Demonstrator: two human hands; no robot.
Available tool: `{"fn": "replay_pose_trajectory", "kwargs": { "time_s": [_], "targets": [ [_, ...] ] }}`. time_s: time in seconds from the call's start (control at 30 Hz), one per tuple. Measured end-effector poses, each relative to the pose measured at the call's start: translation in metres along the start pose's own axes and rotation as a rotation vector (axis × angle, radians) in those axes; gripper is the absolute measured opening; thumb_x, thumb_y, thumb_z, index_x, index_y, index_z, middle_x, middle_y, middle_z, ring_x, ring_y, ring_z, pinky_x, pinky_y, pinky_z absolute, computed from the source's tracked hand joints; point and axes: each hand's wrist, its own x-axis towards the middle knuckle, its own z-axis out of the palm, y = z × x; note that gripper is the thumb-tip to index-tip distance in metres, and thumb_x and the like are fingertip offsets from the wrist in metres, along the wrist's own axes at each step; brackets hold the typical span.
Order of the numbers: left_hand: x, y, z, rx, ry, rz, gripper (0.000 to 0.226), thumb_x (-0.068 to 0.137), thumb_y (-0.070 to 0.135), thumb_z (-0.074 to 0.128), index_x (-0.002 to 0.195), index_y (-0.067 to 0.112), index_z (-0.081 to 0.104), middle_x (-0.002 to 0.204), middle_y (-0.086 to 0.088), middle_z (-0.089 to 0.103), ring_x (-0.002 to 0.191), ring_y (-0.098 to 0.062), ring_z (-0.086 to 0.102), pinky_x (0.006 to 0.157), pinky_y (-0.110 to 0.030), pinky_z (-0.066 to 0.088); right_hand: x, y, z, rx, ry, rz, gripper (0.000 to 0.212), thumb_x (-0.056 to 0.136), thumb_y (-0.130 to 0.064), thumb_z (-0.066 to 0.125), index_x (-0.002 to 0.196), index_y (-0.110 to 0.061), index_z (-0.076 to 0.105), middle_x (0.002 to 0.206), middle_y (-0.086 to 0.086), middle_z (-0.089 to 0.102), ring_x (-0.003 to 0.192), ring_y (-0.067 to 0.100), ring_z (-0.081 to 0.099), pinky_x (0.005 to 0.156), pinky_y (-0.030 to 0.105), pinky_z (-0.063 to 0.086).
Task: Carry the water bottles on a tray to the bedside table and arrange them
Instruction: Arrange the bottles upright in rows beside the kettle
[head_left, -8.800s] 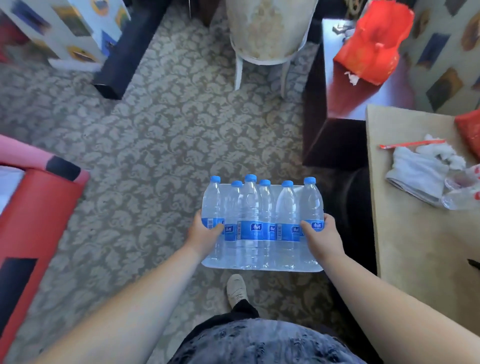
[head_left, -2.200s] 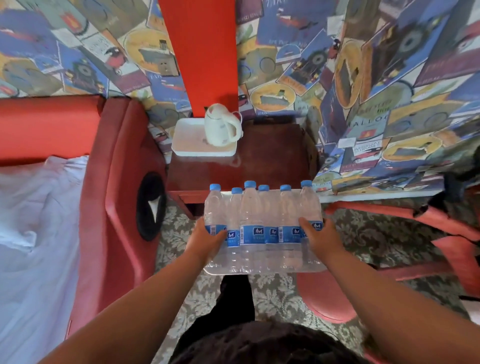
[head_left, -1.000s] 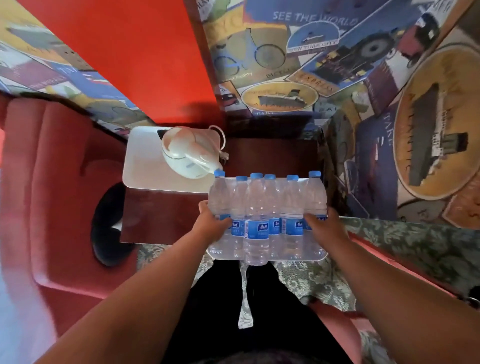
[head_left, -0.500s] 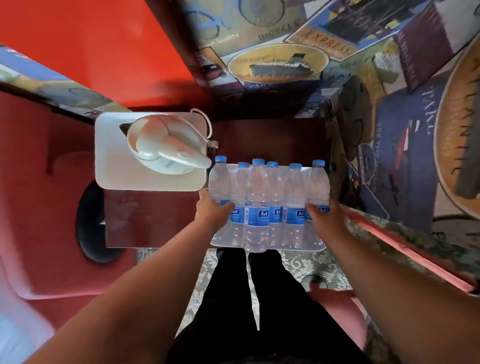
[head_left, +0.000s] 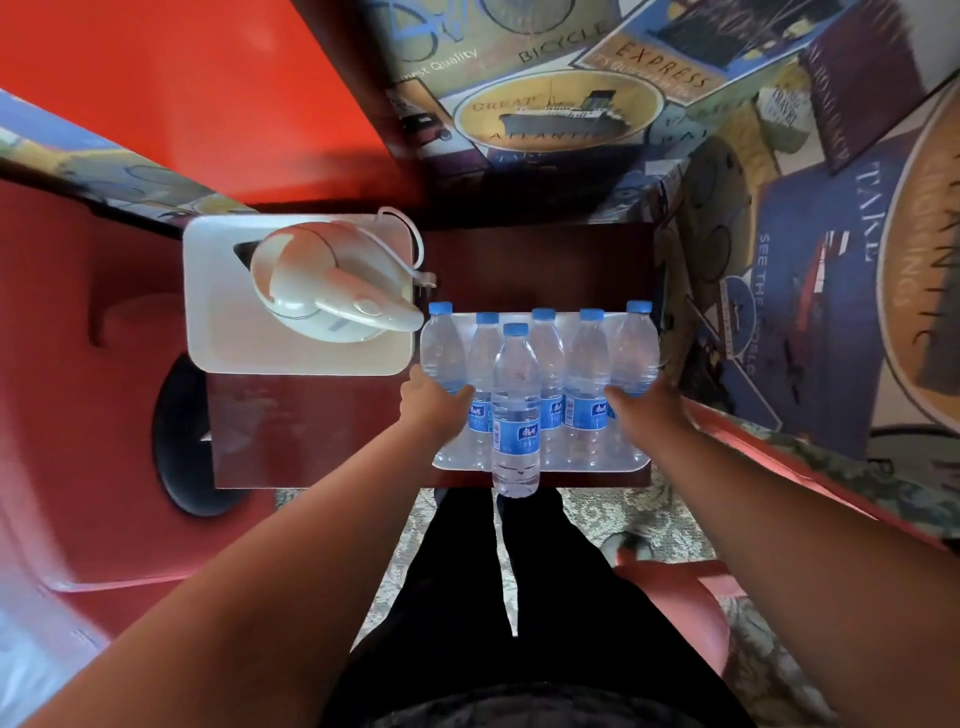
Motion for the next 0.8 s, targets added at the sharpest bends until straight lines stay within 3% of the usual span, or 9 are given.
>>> {"fn": "replay_pose_trajectory", "kwargs": {
  "time_s": [0.07, 0.1, 0.17, 0.27, 0.4, 0.5, 0.67, 0.73, 0.8],
  "targets": [
    [-0.017, 0.013, 0.002, 0.065, 0.113, 0.023, 0.080, 0.090, 0.048, 0.057, 0.148, 0.006, 0.024, 0.144, -0.020, 0.035, 0.132, -0.037, 0.035, 0.110, -0.045, 0.031, -0.007, -0.016, 0.000, -0.146, 0.102, -0.003, 0.091, 0.091, -0.047, 0.060, 0.157, -0.012, 0.009, 0.158, 0.022, 0.021, 0.140, 0.043, 0.031, 0.108, 0.049, 0.037],
    [-0.027, 0.020, 0.003, 0.080, 0.175, 0.086, 0.083, 0.091, 0.054, 0.053, 0.151, 0.008, 0.019, 0.148, -0.019, 0.030, 0.135, -0.037, 0.030, 0.112, -0.046, 0.027, -0.011, -0.025, -0.001, -0.205, 0.171, -0.066, 0.090, 0.092, -0.048, 0.058, 0.157, -0.014, 0.005, 0.160, 0.020, 0.015, 0.143, 0.044, 0.024, 0.111, 0.052, 0.032],
    [-0.044, 0.032, 0.007, 0.112, 0.219, 0.282, 0.085, 0.088, 0.064, 0.049, 0.151, 0.014, 0.021, 0.149, -0.013, 0.029, 0.137, -0.034, 0.028, 0.111, -0.047, 0.029, -0.015, -0.042, -0.001, -0.323, 0.281, -0.266, 0.082, 0.091, -0.048, 0.056, 0.155, -0.018, 0.014, 0.158, 0.015, 0.019, 0.143, 0.041, 0.023, 0.112, 0.051, 0.029],
    [-0.056, 0.047, 0.019, 0.207, 0.110, 0.425, 0.083, 0.079, 0.070, 0.058, 0.141, 0.021, 0.035, 0.135, -0.005, 0.043, 0.125, -0.028, 0.047, 0.098, -0.046, 0.046, -0.012, -0.064, 0.005, -0.504, 0.292, -0.501, 0.070, 0.092, -0.046, 0.054, 0.151, -0.021, 0.027, 0.148, 0.010, 0.033, 0.134, 0.033, 0.034, 0.108, 0.046, 0.034],
    [-0.042, 0.063, 0.027, 0.291, 0.095, 0.334, 0.077, 0.075, 0.067, 0.066, 0.131, 0.017, 0.045, 0.127, -0.005, 0.050, 0.118, -0.028, 0.053, 0.091, -0.046, 0.051, 0.007, -0.084, 0.009, -0.595, 0.195, -0.405, 0.063, 0.094, -0.047, 0.055, 0.147, -0.020, 0.035, 0.140, 0.013, 0.042, 0.125, 0.035, 0.048, 0.097, 0.046, 0.048],
    [-0.027, 0.071, 0.027, 0.319, 0.072, 0.300, 0.076, 0.074, 0.066, 0.065, 0.131, 0.018, 0.051, 0.129, -0.007, 0.050, 0.113, -0.027, 0.057, 0.090, -0.041, 0.052, 0.020, -0.090, 0.011, -0.708, 0.154, -0.360, 0.058, 0.094, -0.049, 0.056, 0.143, -0.023, 0.041, 0.136, 0.013, 0.051, 0.127, 0.034, 0.048, 0.094, 0.046, 0.048],
    [-0.021, 0.072, 0.019, 0.121, 0.008, 0.253, 0.068, 0.079, 0.063, 0.054, 0.133, 0.020, 0.056, 0.120, 0.000, 0.062, 0.091, -0.024, 0.067, 0.080, -0.038, 0.058, 0.022, -0.090, 0.009, -0.657, 0.156, -0.353, 0.056, 0.090, -0.051, 0.060, 0.131, -0.015, 0.051, 0.130, 0.014, 0.056, 0.119, 0.036, 0.055, 0.092, 0.044, 0.051],
    [-0.023, 0.070, 0.013, 0.017, 0.000, 0.244, 0.042, 0.084, 0.055, 0.052, 0.107, 0.022, 0.065, 0.095, 0.002, 0.065, 0.079, -0.022, 0.068, 0.072, -0.037, 0.059, 0.018, -0.087, 0.002, -0.491, 0.151, -0.343, 0.047, 0.088, -0.042, 0.060, 0.125, -0.014, 0.056, 0.124, 0.013, 0.060, 0.112, 0.035, 0.059, 0.090, 0.042, 0.052],
    [-0.028, 0.065, 0.006, -0.059, -0.020, 0.235, 0.027, 0.086, 0.048, 0.051, 0.075, 0.024, 0.057, 0.077, 0.001, 0.063, 0.068, -0.021, 0.066, 0.062, -0.033, 0.054, 0.012, -0.081, -0.006, -0.432, 0.141, -0.344, 0.033, 0.090, -0.032, 0.056, 0.117, -0.014, 0.063, 0.116, 0.013, 0.065, 0.105, 0.034, 0.062, 0.082, 0.035, 0.052]
  ]
}}
